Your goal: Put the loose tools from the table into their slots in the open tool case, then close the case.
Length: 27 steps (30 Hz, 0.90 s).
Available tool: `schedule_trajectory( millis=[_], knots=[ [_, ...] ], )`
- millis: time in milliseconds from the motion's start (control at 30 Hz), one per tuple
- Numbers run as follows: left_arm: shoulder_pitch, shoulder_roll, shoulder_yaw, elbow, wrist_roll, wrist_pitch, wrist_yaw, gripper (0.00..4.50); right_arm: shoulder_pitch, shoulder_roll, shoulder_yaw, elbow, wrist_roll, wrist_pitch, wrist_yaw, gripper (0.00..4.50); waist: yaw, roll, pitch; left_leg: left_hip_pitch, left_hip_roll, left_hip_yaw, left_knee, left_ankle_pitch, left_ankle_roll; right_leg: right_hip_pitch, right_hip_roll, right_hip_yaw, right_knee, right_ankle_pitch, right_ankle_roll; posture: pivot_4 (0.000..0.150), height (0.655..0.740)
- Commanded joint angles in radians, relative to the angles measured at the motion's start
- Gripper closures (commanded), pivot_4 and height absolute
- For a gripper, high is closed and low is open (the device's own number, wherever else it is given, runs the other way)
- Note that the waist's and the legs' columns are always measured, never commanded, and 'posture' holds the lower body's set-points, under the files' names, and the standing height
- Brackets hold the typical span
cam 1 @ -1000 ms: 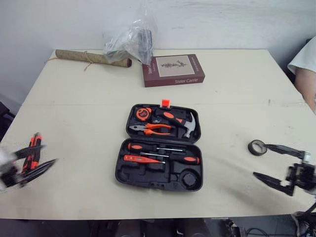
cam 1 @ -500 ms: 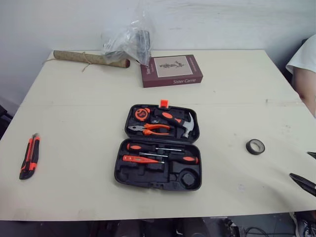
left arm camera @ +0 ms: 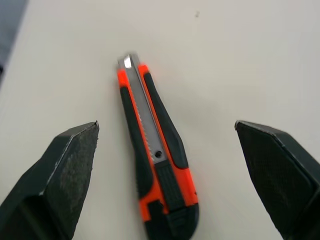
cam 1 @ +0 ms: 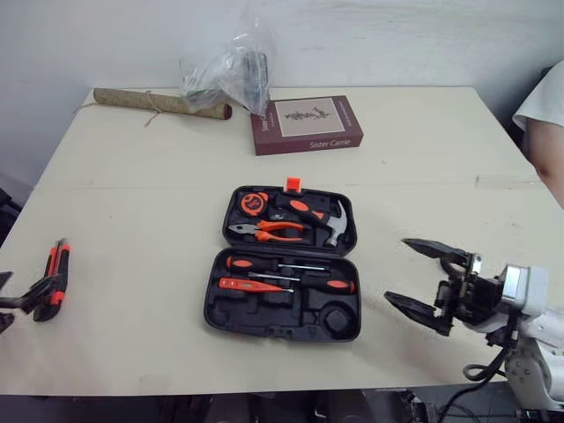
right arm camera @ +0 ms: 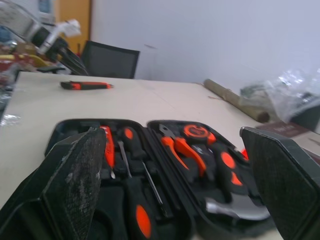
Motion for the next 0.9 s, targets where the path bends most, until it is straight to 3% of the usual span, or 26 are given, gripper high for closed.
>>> schedule_trajectory(
  millis=[33, 267, 600, 700, 833, 867, 900],
  knots=[
    [-0.086, -0.01, -0.018, -0.061, 0.0, 0.209, 0.141, 0.06, -0.036, 0.01, 0.024, -0.031, 0.002, -0.012, 0.019, 0.0, 0.0, 0.0, 0.0, 0.0, 0.0, 0.0, 0.0, 0.0, 0.0, 0.0, 0.0, 0.0, 0.0, 0.0, 0.0, 0.15, 0.74],
    [-0.21, -0.015, -0.067, 0.045, 0.055, 0.262, 0.185, 0.06, -0.054, 0.008, 0.081, -0.055, 0.008, -0.032, 0.11, 0.0, 0.001, -0.001, 0.0, 0.0, 0.001, 0.0, 0.0, 0.0, -0.001, 0.0, 0.002, 0.0, 0.001, 0.0, 0.0, 0.15, 0.74],
    [-0.289, -0.007, -0.17, 0.197, 0.085, 0.302, 0.118, 0.06, -0.053, 0.021, 0.071, 0.0, 0.005, -0.078, 0.142, 0.0, 0.008, 0.001, -0.002, 0.001, 0.0, 0.0, 0.001, 0.001, -0.001, 0.0, 0.001, 0.0, 0.002, 0.0, 0.0, 0.15, 0.74],
    [-0.271, -0.004, -0.207, 0.199, 0.085, 0.327, 0.074, 0.95, -0.051, 0.027, 0.071, -0.012, 0.026, -0.072, 0.143, 0.0, 0.016, 0.004, -0.003, 0.002, 0.0, 0.0, 0.001, 0.002, -0.001, 0.0, 0.001, 0.0, 0.003, 0.0, 0.0, 0.15, 0.74],
    [-0.244, -0.021, -0.2, 0.203, 0.096, 0.32, 0.062, 2.65, -0.054, 0.046, 0.079, -0.066, 0.081, -0.025, 0.11, 0.0, 0.021, 0.007, -0.004, 0.002, 0.0, 0.001, 0.0, 0.002, -0.001, -0.001, 0.001, 0.001, 0.002, 0.0, 0.0, 0.15, 0.74],
    [-0.237, -0.022, -0.196, 0.205, 0.098, 0.316, 0.057, 2.93, -0.052, 0.048, 0.085, -0.072, 0.09, -0.018, 0.118, 0.0, 0.021, 0.007, -0.004, 0.002, 0.0, 0.001, 0.0, 0.002, -0.001, -0.001, 0.001, 0.001, 0.002, 0.0, 0.0, 0.15, 0.74],
    [-0.231, -0.021, -0.194, 0.205, 0.1, 0.313, 0.052, 2.93, -0.049, 0.05, 0.09, -0.079, 0.102, -0.01, 0.124, 0.0, 0.021, 0.007, -0.004, 0.002, 0.0, 0.001, 0.0, 0.002, -0.001, -0.001, 0.001, 0.001, 0.002, 0.0, 0.0, 0.15, 0.74]
  ],
)
